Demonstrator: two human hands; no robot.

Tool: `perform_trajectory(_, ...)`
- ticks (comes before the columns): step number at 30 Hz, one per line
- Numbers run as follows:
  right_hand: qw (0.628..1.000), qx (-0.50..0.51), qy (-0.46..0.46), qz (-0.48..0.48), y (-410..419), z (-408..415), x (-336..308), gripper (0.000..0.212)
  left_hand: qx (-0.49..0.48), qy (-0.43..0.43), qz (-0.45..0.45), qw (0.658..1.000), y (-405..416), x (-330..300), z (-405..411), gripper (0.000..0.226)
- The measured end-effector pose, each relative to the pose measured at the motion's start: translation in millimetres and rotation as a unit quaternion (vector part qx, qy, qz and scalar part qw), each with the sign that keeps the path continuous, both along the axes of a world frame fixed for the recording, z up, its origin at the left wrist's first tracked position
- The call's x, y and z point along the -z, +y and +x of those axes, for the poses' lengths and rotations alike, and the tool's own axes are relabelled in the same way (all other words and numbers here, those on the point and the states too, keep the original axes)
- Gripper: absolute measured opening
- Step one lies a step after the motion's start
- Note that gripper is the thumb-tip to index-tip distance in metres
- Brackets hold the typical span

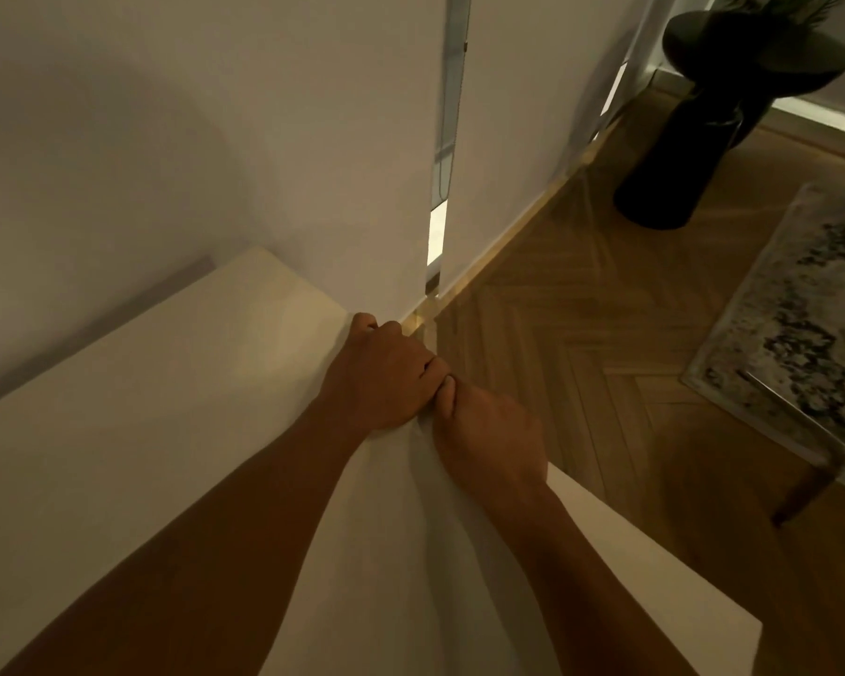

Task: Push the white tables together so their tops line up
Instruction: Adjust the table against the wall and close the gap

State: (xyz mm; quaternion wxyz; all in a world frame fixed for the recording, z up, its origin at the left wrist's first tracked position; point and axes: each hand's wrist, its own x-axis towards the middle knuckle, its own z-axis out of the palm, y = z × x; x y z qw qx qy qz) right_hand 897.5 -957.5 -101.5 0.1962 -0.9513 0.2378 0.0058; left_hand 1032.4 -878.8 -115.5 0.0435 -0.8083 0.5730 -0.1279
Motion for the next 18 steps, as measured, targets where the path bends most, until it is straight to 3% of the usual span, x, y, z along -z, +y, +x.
perform_trajectory(5, 0.999, -0.023, 0.025, 0.026, -4.8, -5.3, -4.7, 0.035, 0.002, -0.007, 0.028, 1.000, -1.2, 0.6, -3.5, 0.057)
perform_trajectory(10, 0.998, 0.024, -0.029, 0.053, -11.9, -20.2, -1.0, 0.042, 0.030, -0.026, -0.001, 0.999, -9.0, 1.5, -19.3, 0.047)
perform_trajectory(13, 0.999, 0.025, 0.011, 0.033, -20.7, -31.0, 3.1, 0.043, 0.040, -0.042, -0.009, 0.998, -15.9, 3.8, -32.6, 0.034)
perform_trajectory(15, 0.999, 0.033, 0.010, 0.024, -22.5, -34.6, -0.1, 0.044, 0.034, -0.035, -0.024, 0.999, -18.3, 4.7, -35.8, 0.027)
perform_trajectory(18, 0.999, 0.047, 0.001, 0.007, -15.3, -33.3, -2.4, 0.048, 0.016, 0.011, -0.051, 0.999, -15.7, 7.2, -36.4, 0.035)
